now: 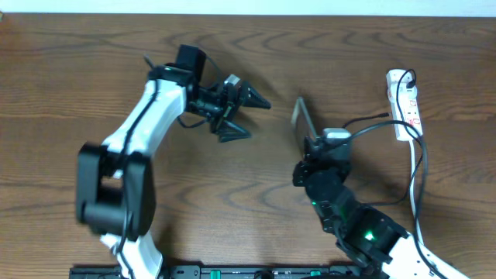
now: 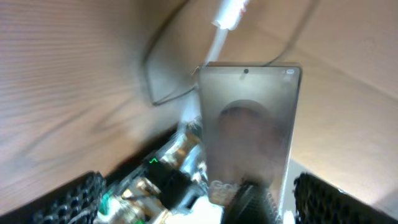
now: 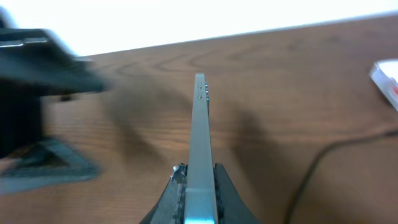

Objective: Plug charger to phone and switch on socket

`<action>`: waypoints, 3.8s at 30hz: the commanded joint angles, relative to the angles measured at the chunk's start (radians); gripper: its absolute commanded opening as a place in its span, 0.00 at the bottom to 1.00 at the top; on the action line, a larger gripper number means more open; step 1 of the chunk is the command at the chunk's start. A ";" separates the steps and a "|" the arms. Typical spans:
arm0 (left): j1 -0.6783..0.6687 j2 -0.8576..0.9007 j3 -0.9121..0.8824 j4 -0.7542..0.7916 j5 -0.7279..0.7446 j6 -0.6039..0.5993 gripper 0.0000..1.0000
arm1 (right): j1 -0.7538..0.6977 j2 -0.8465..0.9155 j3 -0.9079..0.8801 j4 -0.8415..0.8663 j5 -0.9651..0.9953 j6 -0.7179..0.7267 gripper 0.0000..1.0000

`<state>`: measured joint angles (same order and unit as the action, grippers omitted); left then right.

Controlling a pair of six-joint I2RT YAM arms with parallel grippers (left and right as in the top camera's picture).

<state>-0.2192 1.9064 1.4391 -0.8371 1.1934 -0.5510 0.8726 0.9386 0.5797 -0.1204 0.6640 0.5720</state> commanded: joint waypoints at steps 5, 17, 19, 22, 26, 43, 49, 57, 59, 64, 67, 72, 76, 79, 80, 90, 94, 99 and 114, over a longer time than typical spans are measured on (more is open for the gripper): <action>0.006 -0.420 0.005 -0.249 -0.684 0.109 0.98 | -0.145 -0.056 0.014 -0.059 -0.203 0.282 0.01; 0.006 -1.275 0.005 -0.520 -1.375 -0.137 0.98 | -0.230 0.184 0.011 0.265 -0.634 0.670 0.01; 0.006 -1.384 0.005 -0.569 -1.442 -0.201 0.98 | -0.230 0.240 0.011 0.387 -0.681 0.670 0.01; 0.006 -1.526 0.005 -0.646 -1.495 -0.270 0.98 | -0.230 0.348 0.011 0.598 -0.751 0.670 0.01; 0.006 -1.650 0.002 -0.734 -1.548 -0.370 0.98 | -0.230 0.416 0.011 0.706 -0.815 0.674 0.01; -0.047 -1.720 -0.576 -0.119 -1.307 -0.463 0.98 | -0.515 0.422 -0.013 0.792 -1.273 0.670 0.01; -0.047 -1.720 -0.754 0.138 -1.106 -0.464 0.98 | -0.698 0.390 -0.108 0.913 -1.505 0.692 0.01; -0.047 -1.717 -0.959 0.424 -1.025 -0.625 0.98 | -0.695 0.351 -0.336 1.079 -1.438 0.906 0.01; -0.047 -1.704 -1.013 0.540 -0.957 -0.648 0.98 | -0.655 0.351 -0.380 1.101 -1.323 0.980 0.01; -0.047 -1.596 -1.062 0.657 -0.871 -0.784 0.98 | -0.537 0.351 -0.387 1.125 -1.094 1.121 0.01; -0.047 -1.524 -1.062 0.721 -0.819 -0.810 0.98 | -0.478 0.351 -0.387 1.138 -1.027 1.147 0.01; -0.047 -1.337 -1.062 0.876 -0.683 -0.815 0.98 | -0.390 0.351 -0.385 1.146 -0.930 1.265 0.01; -0.065 -1.201 -1.062 0.882 -0.624 -0.877 0.98 | -0.365 0.352 -0.385 1.176 -0.845 1.268 0.01; -0.096 -1.129 -1.062 0.908 -0.624 -0.922 0.98 | -0.365 0.352 -0.381 1.183 -0.819 1.268 0.01; -0.104 -1.114 -1.062 0.924 -0.624 -0.930 0.98 | -0.364 0.351 -0.381 1.183 -0.819 1.268 0.01; -0.177 -0.972 -1.062 1.132 -0.637 -1.034 0.98 | -0.307 0.352 -0.378 1.183 -0.801 1.336 0.01; -0.177 -0.946 -1.062 1.133 -0.637 -1.035 0.98 | -0.260 0.352 -0.378 1.183 -0.801 1.414 0.01; -0.177 -0.945 -1.062 1.157 -0.638 -1.052 0.98 | -0.222 0.352 -0.378 1.182 -0.800 1.413 0.01; -0.303 -0.945 -1.062 1.180 -0.743 -1.089 0.59 | -0.177 0.354 -0.377 1.176 -0.805 1.413 0.01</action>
<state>-0.5037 0.9596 0.3710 0.3408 0.4885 -1.6428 0.6868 1.3075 0.1837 1.0386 -0.1455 1.9736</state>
